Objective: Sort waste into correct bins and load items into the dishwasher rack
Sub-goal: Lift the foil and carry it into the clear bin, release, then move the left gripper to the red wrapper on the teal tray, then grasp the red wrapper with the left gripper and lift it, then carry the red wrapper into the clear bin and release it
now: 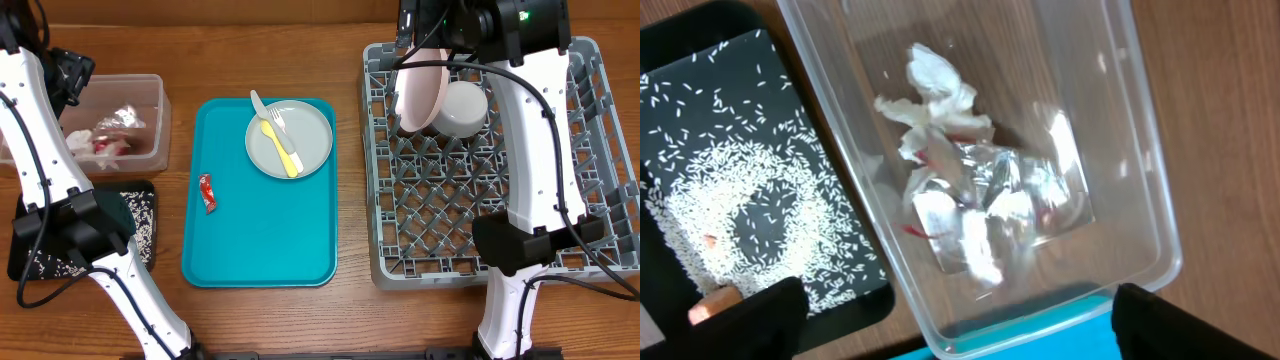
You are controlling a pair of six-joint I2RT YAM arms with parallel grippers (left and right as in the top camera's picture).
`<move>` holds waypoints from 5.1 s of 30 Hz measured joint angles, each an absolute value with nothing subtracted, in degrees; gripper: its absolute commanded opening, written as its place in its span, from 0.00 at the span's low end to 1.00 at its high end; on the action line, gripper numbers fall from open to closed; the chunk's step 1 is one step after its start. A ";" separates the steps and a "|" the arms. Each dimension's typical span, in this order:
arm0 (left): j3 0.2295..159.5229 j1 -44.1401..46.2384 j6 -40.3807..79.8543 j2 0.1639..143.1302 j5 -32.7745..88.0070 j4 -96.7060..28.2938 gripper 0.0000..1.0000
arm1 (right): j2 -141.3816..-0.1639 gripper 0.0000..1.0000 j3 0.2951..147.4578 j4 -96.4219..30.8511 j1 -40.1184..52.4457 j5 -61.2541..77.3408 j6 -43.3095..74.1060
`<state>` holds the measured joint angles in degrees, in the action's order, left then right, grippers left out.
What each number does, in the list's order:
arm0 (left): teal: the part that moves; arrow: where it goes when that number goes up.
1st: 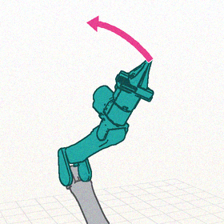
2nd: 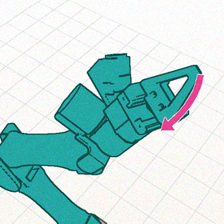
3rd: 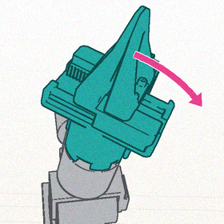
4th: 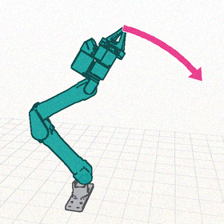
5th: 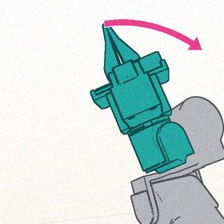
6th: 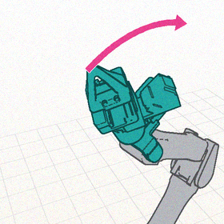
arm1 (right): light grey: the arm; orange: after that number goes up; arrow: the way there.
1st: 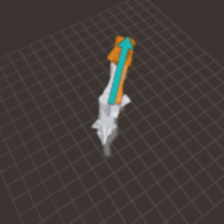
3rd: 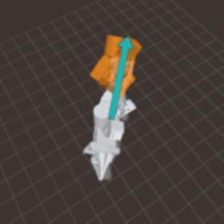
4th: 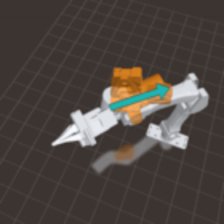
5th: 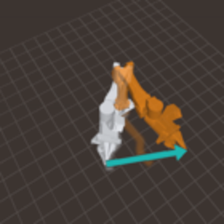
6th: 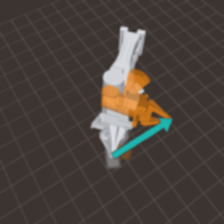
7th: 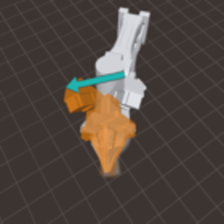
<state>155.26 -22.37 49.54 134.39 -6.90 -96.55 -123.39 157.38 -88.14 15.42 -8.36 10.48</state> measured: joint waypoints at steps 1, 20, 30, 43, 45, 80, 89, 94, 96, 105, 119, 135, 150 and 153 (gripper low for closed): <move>155.17 -22.37 48.97 134.39 -6.66 -96.62 1.00 | -123.39 1.00 157.38 -88.12 15.42 -8.36 10.48; 154.95 -12.19 39.55 131.68 -4.10 -96.05 1.00 | -123.39 1.00 157.38 -88.07 15.42 -8.36 10.48; 154.95 -2.72 38.54 131.37 -4.16 -96.51 0.97 | -123.39 1.00 157.38 -88.12 15.42 -8.36 10.48; 154.10 10.07 34.35 134.93 -5.10 -96.51 0.96 | -123.39 1.00 157.38 -88.09 15.42 -8.34 10.48; 154.08 12.23 33.85 134.93 -6.09 -96.51 0.96 | -123.39 1.00 157.38 -88.09 15.42 -8.36 10.46; 107.79 6.96 39.40 105.06 -9.58 -88.18 1.00 | -123.39 1.00 157.38 -88.12 15.40 -8.36 10.48; 87.09 4.95 38.20 106.21 -8.38 -68.77 1.00 | -123.39 1.00 157.38 -88.12 15.42 -8.36 10.48; 81.06 0.34 34.26 106.19 -5.93 -58.39 1.00 | -123.39 1.00 157.38 -88.12 15.42 -8.36 10.48; 78.59 -1.04 32.36 106.21 -4.34 -55.07 0.99 | -123.39 1.00 157.38 -88.09 15.42 -8.36 10.46; 71.72 -1.10 28.91 106.21 -0.82 -48.58 0.89 | -123.39 1.00 157.38 -88.09 15.42 -8.38 10.48; 66.67 -1.10 28.71 106.50 1.96 -44.34 0.82 | -123.39 1.00 157.38 -88.09 15.42 -8.36 10.48; 66.67 -1.10 28.42 107.59 0.89 -44.71 0.35 | -123.39 1.00 157.38 -88.09 15.42 -8.38 10.46; 72.66 -0.36 28.34 107.70 -1.43 -52.69 0.04 | -123.39 1.00 157.38 -88.07 15.42 -8.36 10.48; 76.49 1.13 28.34 107.72 -2.33 -56.36 0.04 | -123.39 1.00 157.38 -88.14 15.42 -8.36 10.48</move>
